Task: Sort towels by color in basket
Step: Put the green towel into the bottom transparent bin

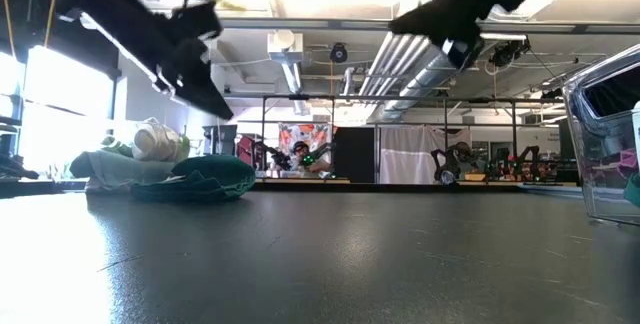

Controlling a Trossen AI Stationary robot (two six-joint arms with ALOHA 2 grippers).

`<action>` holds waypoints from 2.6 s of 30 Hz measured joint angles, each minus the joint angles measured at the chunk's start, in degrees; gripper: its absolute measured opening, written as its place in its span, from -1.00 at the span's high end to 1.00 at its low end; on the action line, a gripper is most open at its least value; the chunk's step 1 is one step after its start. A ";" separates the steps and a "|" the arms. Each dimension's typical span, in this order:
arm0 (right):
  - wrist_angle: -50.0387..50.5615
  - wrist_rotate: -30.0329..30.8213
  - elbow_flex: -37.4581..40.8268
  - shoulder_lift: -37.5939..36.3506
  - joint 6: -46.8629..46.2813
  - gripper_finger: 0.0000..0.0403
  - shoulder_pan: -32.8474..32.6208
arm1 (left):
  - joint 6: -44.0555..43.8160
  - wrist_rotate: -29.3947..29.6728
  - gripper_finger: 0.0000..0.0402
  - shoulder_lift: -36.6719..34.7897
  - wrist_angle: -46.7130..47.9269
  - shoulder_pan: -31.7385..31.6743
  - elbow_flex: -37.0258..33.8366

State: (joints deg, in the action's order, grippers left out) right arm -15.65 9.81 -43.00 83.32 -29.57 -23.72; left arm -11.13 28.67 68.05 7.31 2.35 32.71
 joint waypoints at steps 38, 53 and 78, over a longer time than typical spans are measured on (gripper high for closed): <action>-7.28 23.95 0.65 7.35 12.53 -0.07 -5.04 | 3.39 -1.49 0.98 23.09 -20.39 13.98 9.21; -7.57 16.47 0.65 10.51 22.08 -0.24 2.93 | 9.51 2.75 1.00 23.12 -34.34 20.03 9.35; -11.33 1.00 0.19 29.14 22.15 0.81 12.29 | 17.91 11.29 0.71 20.33 -32.96 18.05 9.33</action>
State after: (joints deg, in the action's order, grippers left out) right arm -26.98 10.81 -42.81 112.46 -7.42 -11.43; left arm 6.78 39.96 88.38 -25.65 20.40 42.04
